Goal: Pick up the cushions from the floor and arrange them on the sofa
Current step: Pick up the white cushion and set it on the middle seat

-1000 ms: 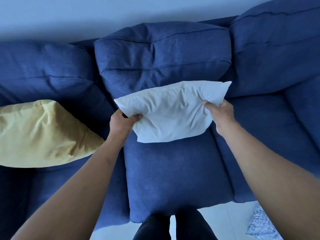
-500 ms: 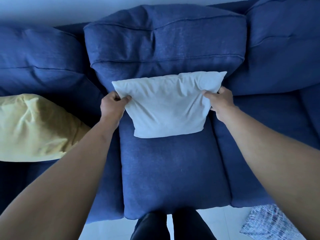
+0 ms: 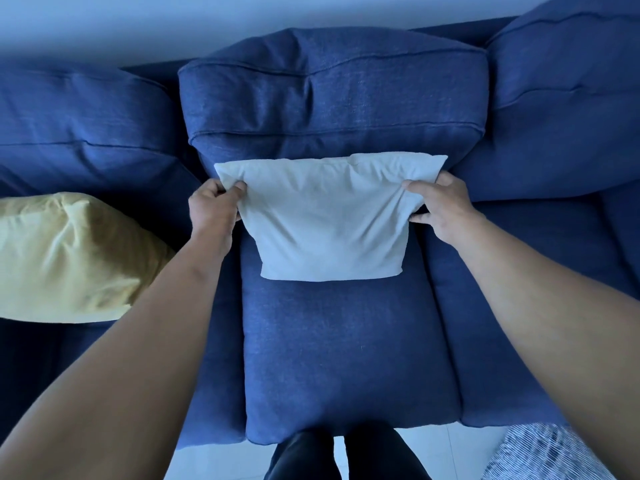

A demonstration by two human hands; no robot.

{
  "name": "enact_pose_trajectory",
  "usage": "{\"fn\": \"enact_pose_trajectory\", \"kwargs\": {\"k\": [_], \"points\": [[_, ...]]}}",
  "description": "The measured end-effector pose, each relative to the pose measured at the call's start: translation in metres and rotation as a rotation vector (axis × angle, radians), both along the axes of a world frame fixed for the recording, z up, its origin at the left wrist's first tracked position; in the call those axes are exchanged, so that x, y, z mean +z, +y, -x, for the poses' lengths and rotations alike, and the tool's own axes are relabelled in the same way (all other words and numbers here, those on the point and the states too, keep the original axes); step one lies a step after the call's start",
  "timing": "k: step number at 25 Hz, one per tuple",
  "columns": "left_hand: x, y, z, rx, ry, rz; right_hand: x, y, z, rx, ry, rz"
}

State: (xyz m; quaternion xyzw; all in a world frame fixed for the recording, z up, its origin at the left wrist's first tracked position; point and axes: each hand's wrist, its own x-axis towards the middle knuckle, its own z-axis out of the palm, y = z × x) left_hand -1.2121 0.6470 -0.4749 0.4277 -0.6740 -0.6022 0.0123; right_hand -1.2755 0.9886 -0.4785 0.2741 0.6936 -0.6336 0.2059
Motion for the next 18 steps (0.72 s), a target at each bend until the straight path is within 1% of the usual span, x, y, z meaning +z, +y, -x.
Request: {"fn": "enact_pose_trajectory", "kwargs": {"k": [2,5,7,10,14,15,18], "points": [[-0.004,-0.002,-0.009,0.017,-0.049,0.015,-0.001,0.001,-0.002,0.013,-0.023,-0.039],[-0.012,-0.001,-0.02,-0.047,-0.159,0.044,-0.003,0.0,-0.006,-0.008,-0.042,-0.22],[-0.01,-0.001,-0.02,-0.026,-0.145,0.039,-0.003,-0.003,-0.004,-0.039,0.007,-0.256],[-0.004,0.001,-0.021,-0.012,-0.165,0.059,-0.001,-0.007,-0.001,-0.003,0.032,-0.291],[0.007,0.008,-0.036,-0.084,-0.258,0.106,0.005,-0.008,-0.018,0.044,0.039,-0.376],[0.008,0.011,-0.044,-0.109,-0.296,0.122,0.009,-0.009,-0.028,0.05,0.037,-0.386],[0.017,0.032,-0.071,-0.226,-0.331,0.13,0.023,-0.004,-0.072,0.112,0.019,-0.435]]}}
